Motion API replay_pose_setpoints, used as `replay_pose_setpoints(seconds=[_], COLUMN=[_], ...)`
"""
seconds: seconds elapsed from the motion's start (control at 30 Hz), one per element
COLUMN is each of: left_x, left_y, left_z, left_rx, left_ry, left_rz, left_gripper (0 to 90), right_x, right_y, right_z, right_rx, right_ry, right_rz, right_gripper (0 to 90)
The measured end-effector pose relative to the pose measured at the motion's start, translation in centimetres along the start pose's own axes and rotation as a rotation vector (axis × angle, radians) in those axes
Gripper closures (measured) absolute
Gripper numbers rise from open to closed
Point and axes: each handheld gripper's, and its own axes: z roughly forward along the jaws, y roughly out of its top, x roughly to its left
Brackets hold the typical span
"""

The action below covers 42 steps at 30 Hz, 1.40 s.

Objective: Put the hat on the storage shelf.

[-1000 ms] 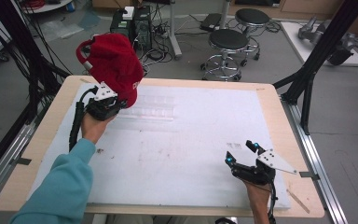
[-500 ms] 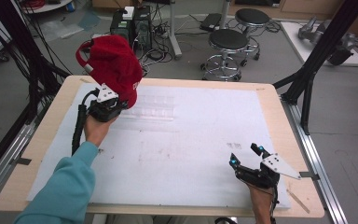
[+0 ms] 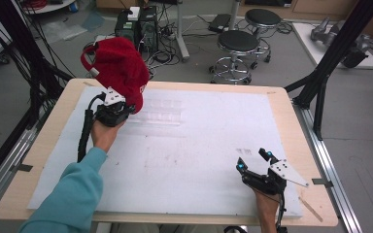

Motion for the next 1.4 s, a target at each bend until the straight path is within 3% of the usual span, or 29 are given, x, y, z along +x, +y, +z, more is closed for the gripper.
replay_pose_setpoints(seconds=[0.2,0.5,0.67,1.0,1.17,1.33,1.4], left_x=[-0.3,-0.2,-0.2,-0.4,-0.5,-0.2,0.1], left_y=[-0.8,-2.1,-2.7,-2.7,-3.3,-4.7,-5.0], left_z=[0.7,1.4,1.2,0.9,0.4,-0.4,-0.8], left_rx=[0.016,-0.012,0.001,0.038,0.021,0.048,0.035], left_ry=[0.007,-0.008,-0.015,-0.032,-0.01,0.015,0.006], left_rz=[0.015,-0.016,-0.037,-0.022,-0.031,-0.064,-0.055], left_gripper=[85.0,85.0,84.6,81.7,70.7,41.2,37.1], right_x=[0.2,0.3,0.5,0.5,0.4,0.3,0.3], right_y=[-0.3,-0.4,-0.5,-0.5,-0.6,-0.6,-0.5], right_z=[0.2,0.2,0.1,0.0,0.0,-0.1,0.0], right_rx=[-0.011,-0.013,-0.015,-0.028,-0.035,-0.038,-0.027], right_ry=[-0.014,-0.013,-0.015,-0.023,-0.025,-0.017,-0.017], right_rz=[-0.017,-0.028,-0.035,-0.037,-0.021,-0.01,-0.015], right_gripper=[11.0,11.0,11.0,11.0,11.0,11.0,11.0])
